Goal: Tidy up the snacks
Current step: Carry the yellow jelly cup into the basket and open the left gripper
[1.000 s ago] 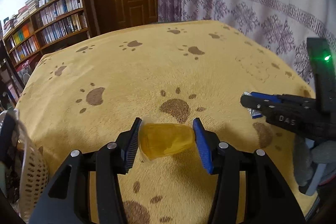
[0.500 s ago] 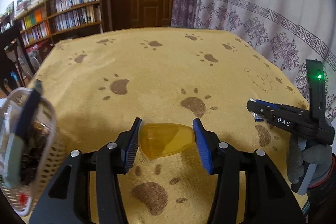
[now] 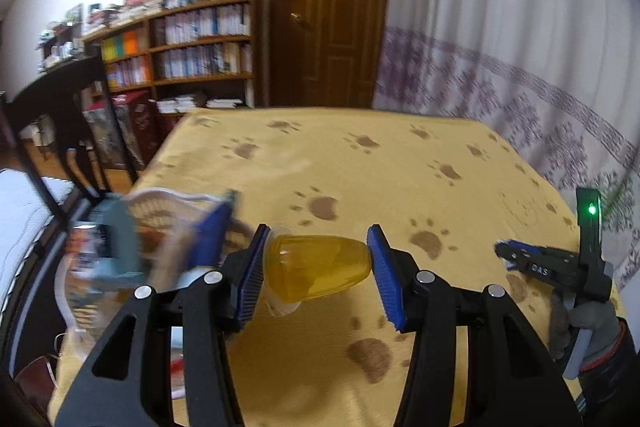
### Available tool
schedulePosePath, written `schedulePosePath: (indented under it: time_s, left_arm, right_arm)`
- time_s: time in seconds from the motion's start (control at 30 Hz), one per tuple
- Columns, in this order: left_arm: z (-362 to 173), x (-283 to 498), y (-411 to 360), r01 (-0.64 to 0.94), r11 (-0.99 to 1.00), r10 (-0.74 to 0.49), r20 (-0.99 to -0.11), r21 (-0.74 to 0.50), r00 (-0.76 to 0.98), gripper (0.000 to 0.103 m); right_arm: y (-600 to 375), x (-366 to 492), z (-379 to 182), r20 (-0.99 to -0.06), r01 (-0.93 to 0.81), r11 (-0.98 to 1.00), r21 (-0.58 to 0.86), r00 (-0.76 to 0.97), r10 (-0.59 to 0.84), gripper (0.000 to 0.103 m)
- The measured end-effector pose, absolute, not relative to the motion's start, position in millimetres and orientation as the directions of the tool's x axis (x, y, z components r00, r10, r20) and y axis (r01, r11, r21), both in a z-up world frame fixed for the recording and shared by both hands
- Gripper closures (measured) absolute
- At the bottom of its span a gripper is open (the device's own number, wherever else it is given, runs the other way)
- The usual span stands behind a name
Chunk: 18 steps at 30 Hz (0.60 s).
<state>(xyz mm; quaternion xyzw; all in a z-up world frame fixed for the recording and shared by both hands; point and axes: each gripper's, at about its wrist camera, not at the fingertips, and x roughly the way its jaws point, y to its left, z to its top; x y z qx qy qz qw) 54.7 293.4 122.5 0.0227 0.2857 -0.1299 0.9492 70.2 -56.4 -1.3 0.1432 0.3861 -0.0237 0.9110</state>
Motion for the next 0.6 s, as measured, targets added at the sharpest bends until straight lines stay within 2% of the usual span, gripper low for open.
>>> schedulePosePath:
  time_s: [0.3, 0.6]
  left_arm:
    - [135.0, 35.8, 364.6, 0.113, 0.994, -0.101, -0.517, -0.008, 0.85, 0.052]
    - [112.0, 42.0, 390.7, 0.073, 0.996, -0.087, -0.557, -0.047, 0.826, 0.052]
  right_arm:
    - [-56.6, 70.3, -1.2, -0.71, 0.154, 0.958, 0.243, 0.701, 0.067, 0.075]
    - [-56.5, 70.5, -1.3, -0.71, 0.153, 0.958, 0.242, 0.701, 0.067, 0.076]
